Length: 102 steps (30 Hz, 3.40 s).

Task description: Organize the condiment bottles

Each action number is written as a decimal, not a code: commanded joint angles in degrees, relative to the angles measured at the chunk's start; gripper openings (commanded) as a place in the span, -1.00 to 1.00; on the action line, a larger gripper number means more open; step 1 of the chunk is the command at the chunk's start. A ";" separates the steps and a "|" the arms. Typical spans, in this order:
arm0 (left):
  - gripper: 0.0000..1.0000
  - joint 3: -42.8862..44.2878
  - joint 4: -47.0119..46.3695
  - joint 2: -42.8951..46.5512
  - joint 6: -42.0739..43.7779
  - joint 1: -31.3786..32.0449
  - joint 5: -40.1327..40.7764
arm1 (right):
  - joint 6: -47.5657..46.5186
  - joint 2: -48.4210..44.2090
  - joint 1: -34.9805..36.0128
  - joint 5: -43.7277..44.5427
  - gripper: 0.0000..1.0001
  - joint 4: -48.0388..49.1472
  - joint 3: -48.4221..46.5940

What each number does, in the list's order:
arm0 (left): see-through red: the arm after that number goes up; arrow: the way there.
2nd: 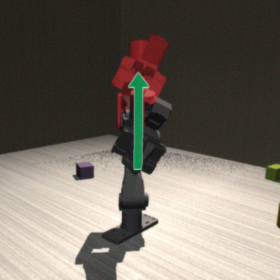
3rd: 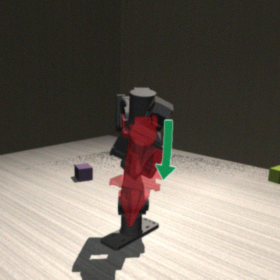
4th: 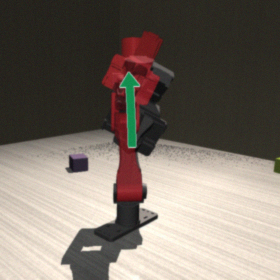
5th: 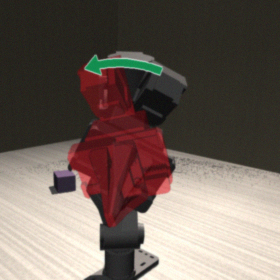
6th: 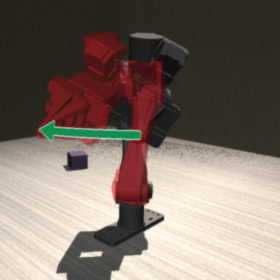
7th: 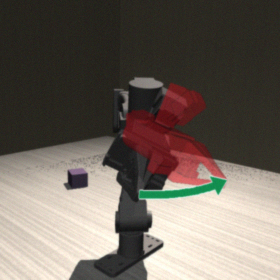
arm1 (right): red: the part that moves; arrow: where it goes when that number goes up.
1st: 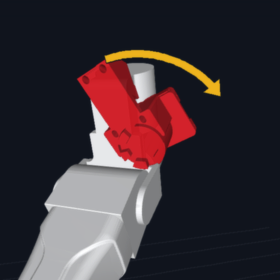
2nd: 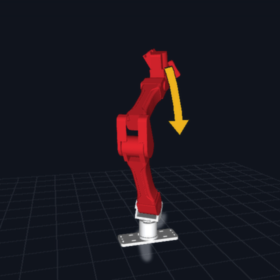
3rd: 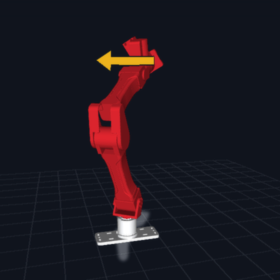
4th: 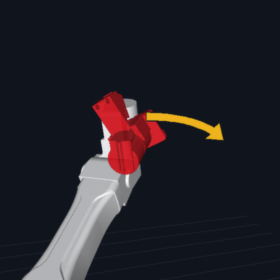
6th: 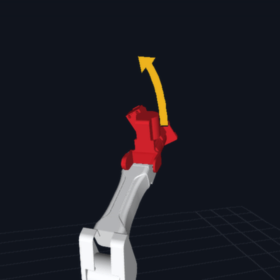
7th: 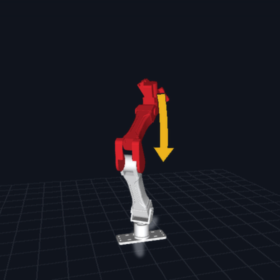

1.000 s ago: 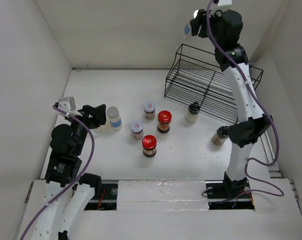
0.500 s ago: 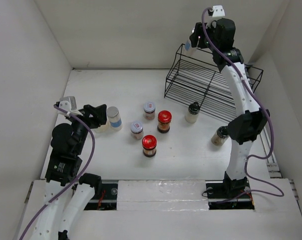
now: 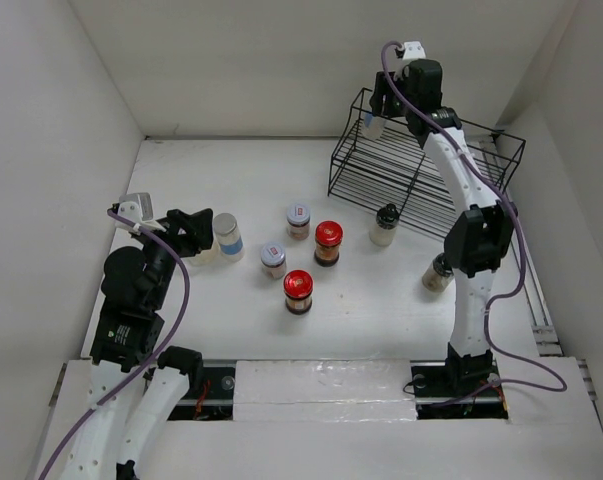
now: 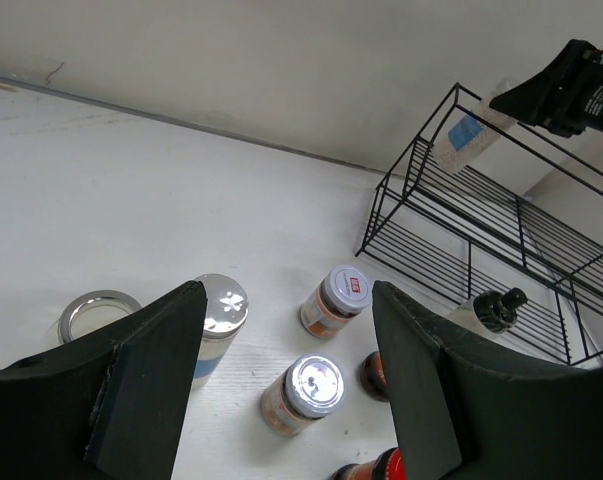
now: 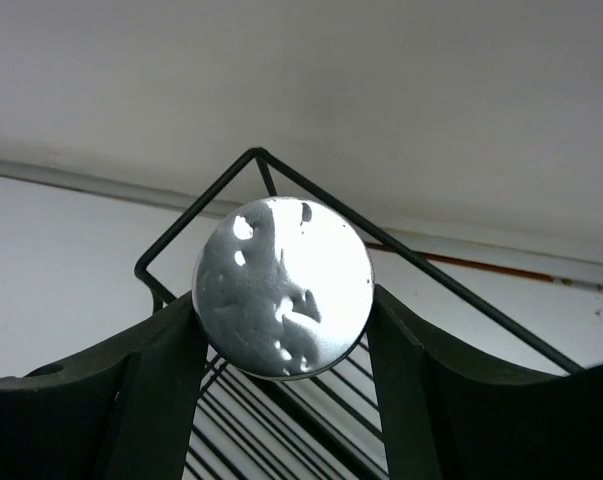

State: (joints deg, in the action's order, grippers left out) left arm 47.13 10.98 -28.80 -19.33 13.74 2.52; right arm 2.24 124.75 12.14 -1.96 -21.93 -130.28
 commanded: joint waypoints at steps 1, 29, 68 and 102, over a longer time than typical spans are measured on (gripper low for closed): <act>0.26 -0.29 -2.46 -0.30 0.70 -0.29 -0.33 | 1.01 -1.97 -0.01 -2.96 -0.17 5.16 -1.56; 0.28 -0.29 0.71 6.65 -5.97 -0.29 18.92 | -6.10 -22.71 33.52 -10.01 0.60 22.90 37.03; 0.31 -0.29 -0.44 2.78 -3.26 -0.29 11.54 | -2.50 -29.98 27.95 -10.08 -0.13 33.90 35.97; 0.31 0.24 -0.96 1.20 -2.73 -0.29 11.01 | -0.83 -19.54 -7.67 -9.03 -0.23 17.18 20.24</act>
State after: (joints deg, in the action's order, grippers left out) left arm 46.94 12.67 -27.22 -22.94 13.74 13.91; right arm 1.10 108.88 3.33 -10.11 -9.76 -110.48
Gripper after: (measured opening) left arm 0.651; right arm 0.633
